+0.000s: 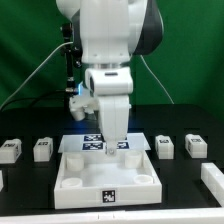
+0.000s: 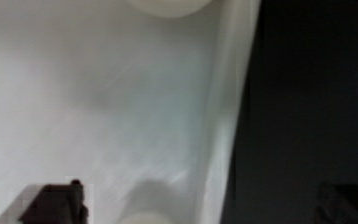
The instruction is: Assemble one leg
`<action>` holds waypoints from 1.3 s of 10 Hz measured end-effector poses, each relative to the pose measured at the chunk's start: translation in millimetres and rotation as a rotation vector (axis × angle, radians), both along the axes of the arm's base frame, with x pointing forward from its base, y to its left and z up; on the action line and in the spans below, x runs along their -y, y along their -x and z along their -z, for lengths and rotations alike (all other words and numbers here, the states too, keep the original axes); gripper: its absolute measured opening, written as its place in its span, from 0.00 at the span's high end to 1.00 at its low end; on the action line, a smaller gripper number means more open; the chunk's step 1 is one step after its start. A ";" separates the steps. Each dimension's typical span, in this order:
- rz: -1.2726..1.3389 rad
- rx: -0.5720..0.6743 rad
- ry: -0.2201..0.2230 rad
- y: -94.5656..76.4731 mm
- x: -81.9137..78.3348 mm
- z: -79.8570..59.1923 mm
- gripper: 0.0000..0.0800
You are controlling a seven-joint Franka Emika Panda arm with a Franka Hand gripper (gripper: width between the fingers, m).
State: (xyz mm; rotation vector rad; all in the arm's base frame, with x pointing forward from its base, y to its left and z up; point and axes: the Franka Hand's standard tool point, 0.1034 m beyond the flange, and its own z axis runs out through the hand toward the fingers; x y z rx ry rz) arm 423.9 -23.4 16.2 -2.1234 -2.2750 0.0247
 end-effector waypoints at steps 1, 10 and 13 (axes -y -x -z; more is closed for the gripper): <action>0.018 -0.008 -0.003 -1.7 7.3 6.7 0.19; 0.052 0.005 -0.002 -13.3 2.8 8.5 0.93; 0.052 0.006 -0.002 -13.7 2.8 8.4 0.93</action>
Offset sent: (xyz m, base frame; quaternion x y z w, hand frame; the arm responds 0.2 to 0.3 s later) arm 0.0000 0.0000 0.0000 0.0000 0.0000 0.0000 1.0000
